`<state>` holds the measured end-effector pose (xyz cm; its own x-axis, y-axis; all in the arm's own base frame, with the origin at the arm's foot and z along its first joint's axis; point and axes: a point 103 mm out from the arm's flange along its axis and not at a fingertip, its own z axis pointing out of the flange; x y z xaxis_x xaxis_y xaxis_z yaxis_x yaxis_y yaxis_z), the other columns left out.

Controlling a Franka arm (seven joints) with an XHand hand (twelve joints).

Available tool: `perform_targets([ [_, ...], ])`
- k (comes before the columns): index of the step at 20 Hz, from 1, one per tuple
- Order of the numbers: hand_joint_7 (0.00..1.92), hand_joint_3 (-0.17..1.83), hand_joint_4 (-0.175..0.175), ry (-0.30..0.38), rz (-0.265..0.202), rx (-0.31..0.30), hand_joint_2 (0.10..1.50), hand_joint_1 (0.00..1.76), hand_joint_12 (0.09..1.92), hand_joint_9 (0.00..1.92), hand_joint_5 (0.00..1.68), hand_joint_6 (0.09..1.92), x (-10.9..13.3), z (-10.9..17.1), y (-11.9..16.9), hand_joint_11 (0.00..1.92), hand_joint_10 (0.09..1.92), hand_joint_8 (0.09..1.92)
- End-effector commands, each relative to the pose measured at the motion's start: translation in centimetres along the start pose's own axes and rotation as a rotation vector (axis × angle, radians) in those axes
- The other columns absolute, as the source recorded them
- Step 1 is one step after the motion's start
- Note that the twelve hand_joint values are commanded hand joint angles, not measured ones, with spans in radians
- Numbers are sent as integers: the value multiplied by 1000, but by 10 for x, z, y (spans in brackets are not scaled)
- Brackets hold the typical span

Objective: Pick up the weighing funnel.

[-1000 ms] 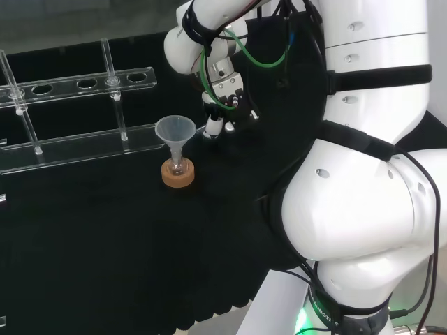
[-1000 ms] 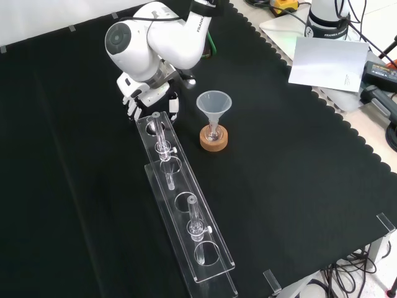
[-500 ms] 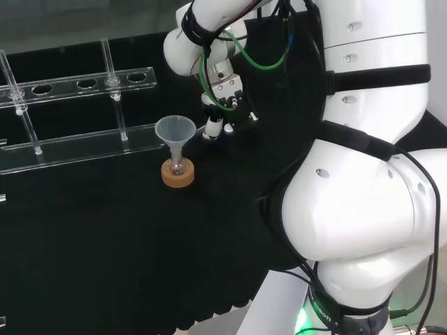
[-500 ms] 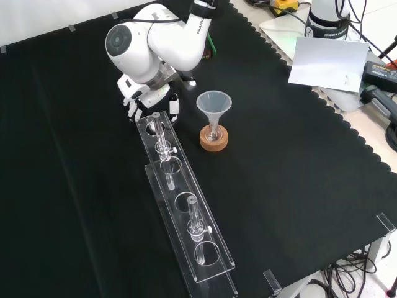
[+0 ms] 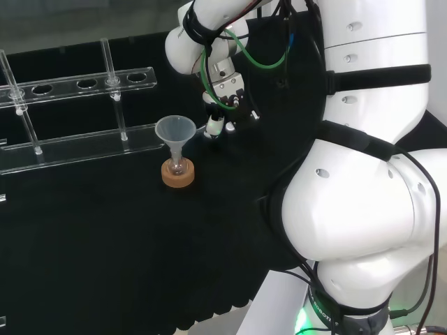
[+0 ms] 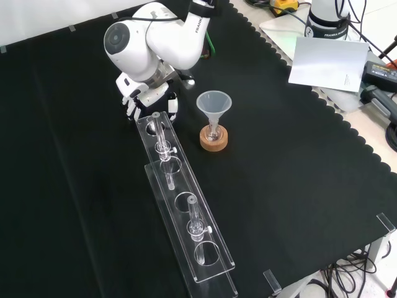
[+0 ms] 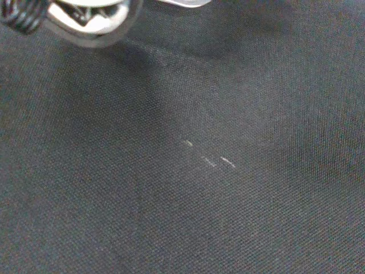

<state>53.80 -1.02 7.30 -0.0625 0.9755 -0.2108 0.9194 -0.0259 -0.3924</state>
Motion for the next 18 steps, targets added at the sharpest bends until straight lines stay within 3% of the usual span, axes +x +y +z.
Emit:
perform_targets([
  [1, 525, 564, 27, -5, 11, 3, 647, 909, 1290, 782, 822, 633, 0, 0, 0, 518, 531, 690],
  [8, 529, 569, 36, -29, 34, -15, 649, 918, 1288, 786, 874, 627, 10, 1, -5, 522, 528, 689],
  [9, 537, 573, 50, -34, 35, -19, 651, 927, 1287, 792, 939, 610, 12, 0, -5, 525, 524, 687],
  [11, 556, 374, 134, -40, 37, -25, 811, 1021, 1289, 808, 1085, 695, 14, 0, -6, 533, 521, 688],
  [12, 565, 288, 155, -43, 35, -32, 864, 1050, 1286, 818, 1135, 686, 15, -1, -7, 538, 517, 685],
  [14, 590, 218, 171, -44, 42, -49, 889, 1087, 1270, 842, 1226, 595, 15, -2, -8, 561, 505, 676],
  [18, 665, 435, 175, -31, 58, -93, 750, 1126, 1206, 935, 1340, 466, 9, -8, -10, 656, 447, 639],
])
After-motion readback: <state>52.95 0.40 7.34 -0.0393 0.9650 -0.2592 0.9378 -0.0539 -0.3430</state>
